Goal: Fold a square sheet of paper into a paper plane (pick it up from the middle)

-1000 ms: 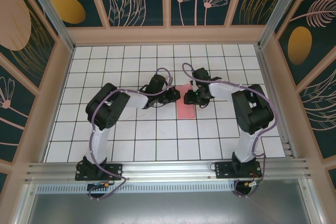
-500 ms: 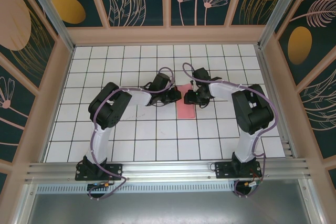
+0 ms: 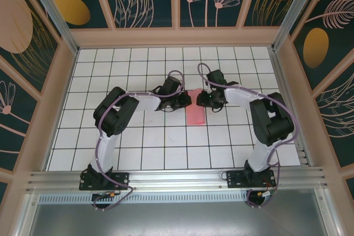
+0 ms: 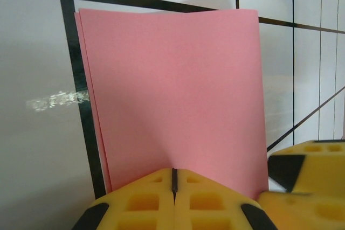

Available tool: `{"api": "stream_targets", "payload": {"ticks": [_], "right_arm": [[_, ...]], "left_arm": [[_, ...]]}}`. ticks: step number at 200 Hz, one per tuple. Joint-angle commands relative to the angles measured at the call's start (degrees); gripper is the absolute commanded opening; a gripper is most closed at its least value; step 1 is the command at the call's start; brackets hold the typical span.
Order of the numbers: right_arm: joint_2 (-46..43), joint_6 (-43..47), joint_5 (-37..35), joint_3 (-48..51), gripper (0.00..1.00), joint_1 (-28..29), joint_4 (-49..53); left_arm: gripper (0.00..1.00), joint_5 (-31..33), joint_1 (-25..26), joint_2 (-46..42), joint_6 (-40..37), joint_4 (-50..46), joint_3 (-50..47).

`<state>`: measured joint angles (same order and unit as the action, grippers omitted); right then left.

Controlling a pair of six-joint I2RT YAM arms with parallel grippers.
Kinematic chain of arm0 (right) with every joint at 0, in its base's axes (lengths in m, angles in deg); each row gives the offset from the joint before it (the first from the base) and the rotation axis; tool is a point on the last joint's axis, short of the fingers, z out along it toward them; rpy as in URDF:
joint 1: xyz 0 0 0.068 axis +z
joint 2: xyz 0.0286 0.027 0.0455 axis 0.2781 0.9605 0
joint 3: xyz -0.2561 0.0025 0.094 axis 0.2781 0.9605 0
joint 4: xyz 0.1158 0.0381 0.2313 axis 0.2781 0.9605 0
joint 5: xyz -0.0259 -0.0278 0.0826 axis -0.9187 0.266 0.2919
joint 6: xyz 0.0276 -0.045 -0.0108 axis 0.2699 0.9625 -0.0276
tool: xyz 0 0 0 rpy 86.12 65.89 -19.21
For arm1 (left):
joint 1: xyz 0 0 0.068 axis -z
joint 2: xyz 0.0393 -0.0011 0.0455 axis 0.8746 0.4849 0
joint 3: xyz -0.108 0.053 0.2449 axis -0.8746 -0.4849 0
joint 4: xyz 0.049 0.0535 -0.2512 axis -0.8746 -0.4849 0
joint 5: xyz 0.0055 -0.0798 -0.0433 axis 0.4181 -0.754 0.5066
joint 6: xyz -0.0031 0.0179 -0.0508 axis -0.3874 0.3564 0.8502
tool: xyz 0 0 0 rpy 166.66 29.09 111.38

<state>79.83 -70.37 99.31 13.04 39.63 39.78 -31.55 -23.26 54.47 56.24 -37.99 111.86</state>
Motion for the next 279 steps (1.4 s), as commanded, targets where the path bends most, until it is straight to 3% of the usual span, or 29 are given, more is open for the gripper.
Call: {"api": "stream_targets", "payload": {"ticks": [1,21,46,71,120,171,279], "right_arm": [[-4.46,-2.6,1.56,2.37,0.46,-1.46,-5.95],[-4.59,-2.84,7.41,2.85,0.37,-1.85,-8.98],[-1.98,-2.59,13.68,2.34,0.2,-1.8,-10.13],[0.98,-2.17,15.83,1.72,0.12,-1.75,-10.25],[4.88,0.85,20.54,0.03,0.1,-1.95,-9.66],[8.76,2.34,17.72,-0.73,0.1,-2.65,-7.15],[2.75,2.09,16.12,7.81,0.1,-11.28,-9.0]], "left_arm": [[0.01,5.09,-0.37,3.07,-1.86,-7.91,-0.6],[0.01,5.65,-0.37,3.1,-1.85,-8.53,-0.51],[0.0,6.0,-0.33,3.25,-1.77,-8.98,-0.43],[0.0,6.0,-0.38,3.47,-1.44,-9.22,-0.26],[0.0,6.45,-0.38,3.59,-1.39,-10.54,0.06],[0.0,7.12,-0.38,3.93,-1.42,-11.76,0.3],[0.0,8.39,-0.34,3.78,-1.01,-11.84,-2.99]]}}
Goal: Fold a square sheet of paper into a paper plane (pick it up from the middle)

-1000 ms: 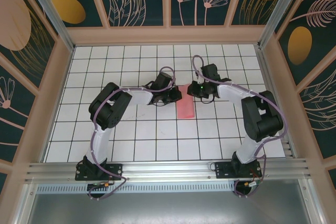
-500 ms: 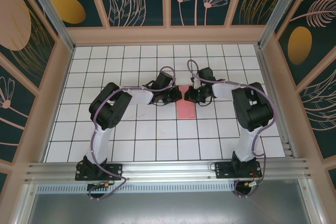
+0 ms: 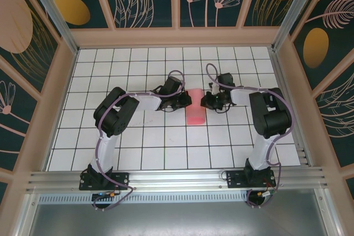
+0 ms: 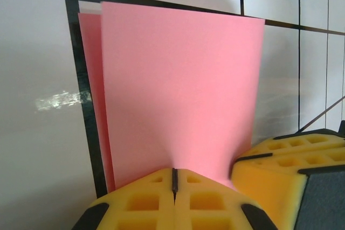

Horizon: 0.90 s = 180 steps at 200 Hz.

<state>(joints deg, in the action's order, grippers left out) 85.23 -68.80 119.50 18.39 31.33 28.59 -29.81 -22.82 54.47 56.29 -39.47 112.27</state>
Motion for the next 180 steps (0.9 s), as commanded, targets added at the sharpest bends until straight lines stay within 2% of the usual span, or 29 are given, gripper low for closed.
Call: {"api": "stream_targets", "payload": {"ticks": [1,25,42,64,106,139,180], "right_arm": [[-2.82,0.51,-3.95,2.42,0.1,-2.97,2.09],[-6.75,-1.19,1.21,2.05,0.06,-2.41,-2.41],[-7.59,-2.18,1.63,0.8,0.03,-1.01,-3.94],[-4.63,-3.06,2.61,-0.81,0.0,0.82,-4.88],[1.36,-4.38,2.77,-3.06,0.0,2.75,-5.76],[3.17,-4.38,0.73,-2.6,0.0,1.6,-6.53],[2.83,-5.62,-2.12,1.41,0.0,-3.3,-8.24]], "left_arm": [[0.0,6.64,-0.75,3.78,-1.08,-10.37,-3.4],[0.0,6.84,-0.82,3.5,-1.46,-10.5,-3.3],[0.0,6.98,-0.82,3.59,-1.54,-10.52,-3.28],[0.0,7.02,-0.75,3.69,-1.55,-10.68,-3.11],[0.0,7.4,-0.78,3.62,-1.68,-11.41,-2.93],[0.0,7.58,-0.77,3.69,-1.65,-11.71,-3.04],[0.0,8.03,-0.77,3.56,-1.8,-12.07,-3.48]]}}
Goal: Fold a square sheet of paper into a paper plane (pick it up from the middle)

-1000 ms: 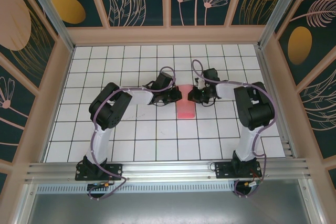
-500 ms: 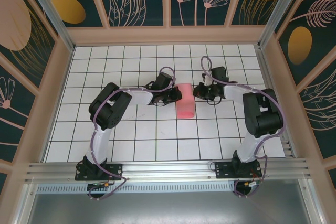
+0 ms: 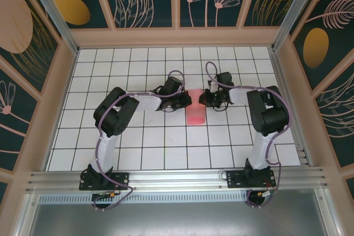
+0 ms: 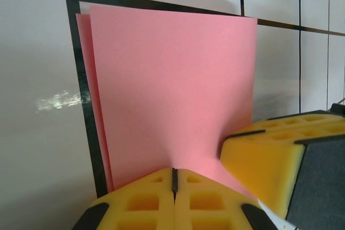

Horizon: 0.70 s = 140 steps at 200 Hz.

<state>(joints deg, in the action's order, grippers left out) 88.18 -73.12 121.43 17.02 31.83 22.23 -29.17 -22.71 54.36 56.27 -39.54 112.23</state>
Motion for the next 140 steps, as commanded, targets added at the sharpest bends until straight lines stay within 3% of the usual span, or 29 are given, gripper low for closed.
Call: {"api": "stream_targets", "payload": {"ticks": [1,32,70,140], "right_arm": [[-0.22,-1.35,-4.11,2.88,0.0,-3.9,-1.91],[-3.04,-1.94,-4.47,1.82,0.0,-5.33,-1.6],[-5.77,-1.27,-4.87,-2.39,0.0,-0.39,2.14],[2.12,-3.35,-2.62,-5.73,0.0,1.68,-0.64]], "left_arm": [[0.0,7.35,-0.9,3.65,-1.79,-12.0,-3.39],[0.0,7.17,-0.86,3.91,-1.95,-12.0,-3.47],[0.0,7.39,-0.86,3.76,-1.83,-12.01,-3.35],[0.0,7.48,-0.92,3.71,-2.16,-12.4,-3.26]]}}
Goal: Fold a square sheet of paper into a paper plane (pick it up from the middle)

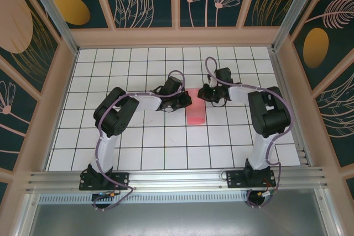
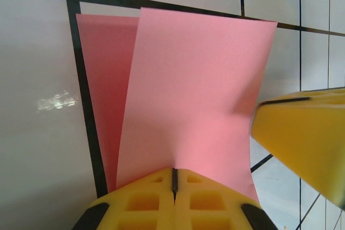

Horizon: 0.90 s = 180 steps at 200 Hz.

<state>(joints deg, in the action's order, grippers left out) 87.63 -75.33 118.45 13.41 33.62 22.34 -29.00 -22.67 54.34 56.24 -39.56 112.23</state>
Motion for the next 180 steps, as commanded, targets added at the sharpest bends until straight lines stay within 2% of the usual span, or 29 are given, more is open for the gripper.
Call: {"api": "stream_targets", "payload": {"ticks": [1,87,144,180], "right_arm": [[2.68,-1.14,0.35,-2.17,0.0,-0.13,-0.86],[4.27,-2.75,-5.94,-1.8,0.0,-7.14,-2.88],[-1.84,-0.44,-1.18,-1.09,0.0,-4.09,-3.59],[1.7,-1.13,1.22,-2.03,0.0,-2.1,-4.32]], "left_arm": [[0.0,7.31,-0.97,3.74,-2.18,-12.4,-3.26],[0.0,7.53,-0.97,3.3,-2.21,-12.33,-4.23],[0.0,7.48,-0.97,3.43,-2.28,-12.33,-3.74],[0.0,7.32,-0.96,3.65,-2.29,-12.46,-3.48]]}}
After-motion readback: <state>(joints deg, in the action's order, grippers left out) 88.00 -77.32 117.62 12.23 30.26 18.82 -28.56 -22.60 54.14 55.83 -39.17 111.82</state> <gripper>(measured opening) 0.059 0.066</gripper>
